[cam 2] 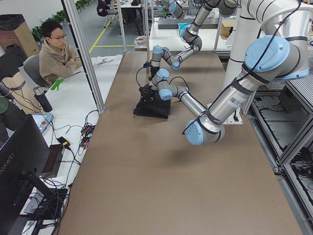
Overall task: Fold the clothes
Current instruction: 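Lift the near edge with both grippers and fold it over toward the far edge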
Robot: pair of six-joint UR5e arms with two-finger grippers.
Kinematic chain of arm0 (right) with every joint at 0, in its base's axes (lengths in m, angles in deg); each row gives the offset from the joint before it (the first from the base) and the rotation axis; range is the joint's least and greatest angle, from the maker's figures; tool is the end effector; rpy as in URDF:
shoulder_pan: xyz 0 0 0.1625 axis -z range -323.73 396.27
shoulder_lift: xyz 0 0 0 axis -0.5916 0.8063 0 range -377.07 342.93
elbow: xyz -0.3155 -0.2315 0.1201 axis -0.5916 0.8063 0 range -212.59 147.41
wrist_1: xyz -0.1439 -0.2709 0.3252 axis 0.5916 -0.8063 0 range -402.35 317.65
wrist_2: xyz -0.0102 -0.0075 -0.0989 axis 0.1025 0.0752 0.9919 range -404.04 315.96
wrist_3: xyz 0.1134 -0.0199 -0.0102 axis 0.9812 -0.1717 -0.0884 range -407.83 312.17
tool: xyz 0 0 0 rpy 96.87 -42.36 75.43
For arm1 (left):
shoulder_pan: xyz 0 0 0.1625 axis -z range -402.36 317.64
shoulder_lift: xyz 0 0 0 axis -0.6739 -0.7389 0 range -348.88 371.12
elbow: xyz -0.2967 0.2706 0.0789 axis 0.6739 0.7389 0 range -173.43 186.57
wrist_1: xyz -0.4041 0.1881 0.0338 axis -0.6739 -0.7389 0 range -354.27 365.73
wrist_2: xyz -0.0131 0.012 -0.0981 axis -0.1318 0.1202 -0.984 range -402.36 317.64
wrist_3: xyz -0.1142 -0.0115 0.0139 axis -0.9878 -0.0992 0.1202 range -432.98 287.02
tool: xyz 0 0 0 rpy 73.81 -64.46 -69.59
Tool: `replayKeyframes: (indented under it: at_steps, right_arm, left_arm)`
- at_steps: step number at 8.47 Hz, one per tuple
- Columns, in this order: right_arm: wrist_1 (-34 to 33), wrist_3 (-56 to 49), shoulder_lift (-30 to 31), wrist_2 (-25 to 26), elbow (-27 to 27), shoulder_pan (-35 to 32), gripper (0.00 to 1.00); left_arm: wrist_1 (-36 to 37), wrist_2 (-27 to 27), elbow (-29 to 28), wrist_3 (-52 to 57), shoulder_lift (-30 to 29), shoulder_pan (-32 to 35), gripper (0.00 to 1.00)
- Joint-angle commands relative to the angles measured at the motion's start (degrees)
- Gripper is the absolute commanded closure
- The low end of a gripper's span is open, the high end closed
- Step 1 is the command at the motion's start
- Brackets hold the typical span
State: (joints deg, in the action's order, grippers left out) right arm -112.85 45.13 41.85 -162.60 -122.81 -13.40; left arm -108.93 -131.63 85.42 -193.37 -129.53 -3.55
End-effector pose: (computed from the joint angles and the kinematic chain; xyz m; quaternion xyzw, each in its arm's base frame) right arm -0.4050 -0.5975 0.2782 -0.0398 -0.4700 0.2932 0.8316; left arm 0.5336 -0.6022 0.1113 0.0444 0.5292 -0.4840 0.6955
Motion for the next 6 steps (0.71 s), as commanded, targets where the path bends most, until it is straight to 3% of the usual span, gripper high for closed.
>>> replayKeyframes:
  at_steps: [1, 4, 6]
  right_arm:
    - [10.9, -4.1, -12.4, 3.9, 22.6, -3.4, 0.08]
    - [12.0, -16.7, -12.3, 4.4, 24.6, -8.9, 0.05]
    - [12.0, -18.4, -12.1, 4.1, 24.6, -9.0, 0.05]
  left_arm:
    - [-7.7, 1.1, -26.5, 5.2, -12.2, 3.8, 0.00]
    - [-7.7, 3.7, -27.7, 8.2, -12.5, 4.0, 0.00]
    - [-7.6, 3.5, -26.9, 10.7, -12.6, 4.0, 0.00]
